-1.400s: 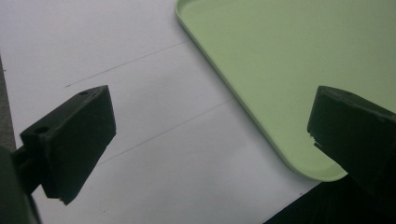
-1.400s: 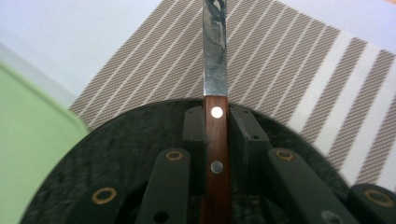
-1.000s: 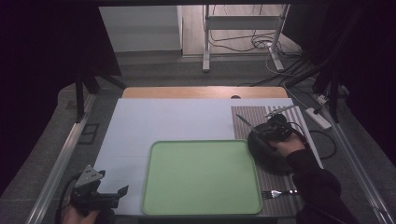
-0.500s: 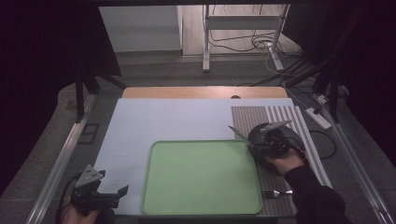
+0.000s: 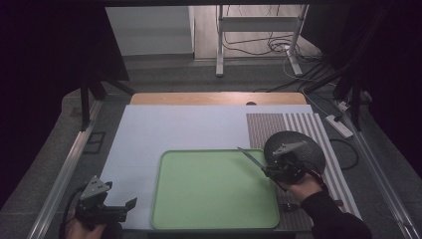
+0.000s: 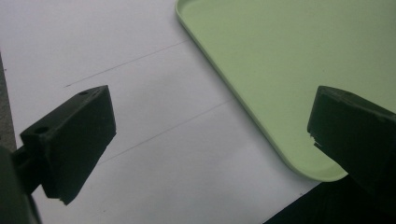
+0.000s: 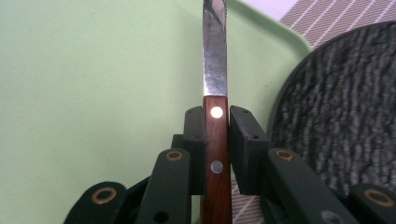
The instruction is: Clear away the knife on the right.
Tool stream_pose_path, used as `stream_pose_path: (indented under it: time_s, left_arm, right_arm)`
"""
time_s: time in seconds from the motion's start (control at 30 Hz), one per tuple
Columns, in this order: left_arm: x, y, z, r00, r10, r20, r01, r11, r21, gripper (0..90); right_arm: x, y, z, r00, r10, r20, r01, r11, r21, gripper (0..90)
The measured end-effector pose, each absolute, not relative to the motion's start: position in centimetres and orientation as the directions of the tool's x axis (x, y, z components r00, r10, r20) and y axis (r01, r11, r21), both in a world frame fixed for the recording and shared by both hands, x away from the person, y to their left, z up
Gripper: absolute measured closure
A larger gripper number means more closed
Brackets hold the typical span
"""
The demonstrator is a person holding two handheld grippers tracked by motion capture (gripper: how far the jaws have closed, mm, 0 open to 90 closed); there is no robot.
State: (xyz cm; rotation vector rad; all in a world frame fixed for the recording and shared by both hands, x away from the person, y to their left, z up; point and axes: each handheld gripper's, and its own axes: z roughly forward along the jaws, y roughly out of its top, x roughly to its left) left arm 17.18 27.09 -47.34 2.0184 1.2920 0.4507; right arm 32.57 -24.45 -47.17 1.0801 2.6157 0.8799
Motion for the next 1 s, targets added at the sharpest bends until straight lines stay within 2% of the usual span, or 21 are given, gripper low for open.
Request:
stream_pose_path:
  time_s: [0.6,1.0]
  left_arm:
    - [17.2,27.1,-47.3,0.446,0.892,-0.071,0.653,-0.270,0.707,1.6]
    - [17.2,27.0,-47.3,0.448,0.892,-0.064,0.653,-0.277,0.705,1.6]
  right_arm:
    - [30.1,-21.2,-47.4,-0.772,0.632,0.065,0.538,0.596,0.596,77.2]
    - [30.4,-19.9,-49.4,-0.786,0.617,0.032,0.531,0.649,0.545,77.1]
